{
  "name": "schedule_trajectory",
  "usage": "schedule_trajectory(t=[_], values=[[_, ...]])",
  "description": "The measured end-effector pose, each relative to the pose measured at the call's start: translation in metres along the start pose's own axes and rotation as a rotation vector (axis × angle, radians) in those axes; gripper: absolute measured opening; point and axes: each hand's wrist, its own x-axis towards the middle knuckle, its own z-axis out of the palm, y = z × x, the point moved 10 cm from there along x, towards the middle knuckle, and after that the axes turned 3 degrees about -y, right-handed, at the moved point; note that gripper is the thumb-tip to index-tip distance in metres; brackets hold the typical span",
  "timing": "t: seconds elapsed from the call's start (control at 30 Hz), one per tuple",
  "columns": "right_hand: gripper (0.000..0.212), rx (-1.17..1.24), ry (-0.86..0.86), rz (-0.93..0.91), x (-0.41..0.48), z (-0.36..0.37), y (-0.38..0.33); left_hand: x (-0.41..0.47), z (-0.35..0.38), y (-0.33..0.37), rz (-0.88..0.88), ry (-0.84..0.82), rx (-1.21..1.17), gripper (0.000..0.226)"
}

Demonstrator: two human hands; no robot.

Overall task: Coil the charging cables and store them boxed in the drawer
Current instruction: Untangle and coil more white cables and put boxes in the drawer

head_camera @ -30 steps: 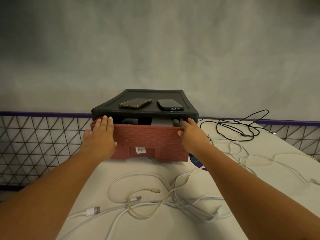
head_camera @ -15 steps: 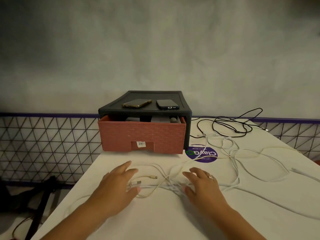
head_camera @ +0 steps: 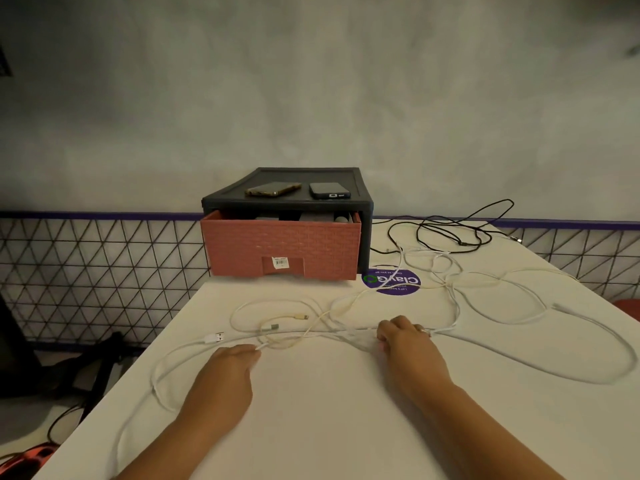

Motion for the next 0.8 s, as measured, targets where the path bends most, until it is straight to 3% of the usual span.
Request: schedule_trajectory(t=[0.2, 0.47, 0.6, 0.7, 0.8], values=[[0.015, 0.105, 0.148, 0.045, 0.028, -0.028, 0.012, 0.001, 0.0, 0.016, 0.058, 0.044, 0.002, 0.046], [0.024, -0.036, -0.097, 0.123, 0.07, 0.007, 0.039, 0.002, 0.012, 0.049, 0.289, 0.095, -0.085, 0.035], [0.036, 0.062, -0.018, 0.152, 0.071, 0.002, 0.042, 0.002, 0.014, 0.056, 0.329, 0.097, -0.062, 0.031], [0.038, 0.11, 0.133, -0.035, 0.055, -0.005, 0.016, 0.002, 0.015, 0.054, 0.311, 0.104, -0.022, 0.033], [0.025, 0.083, 0.1, -0.218, 0.04, 0.005, -0.013, 0.003, 0.015, 0.053, 0.284, 0.106, 0.02, 0.028]])
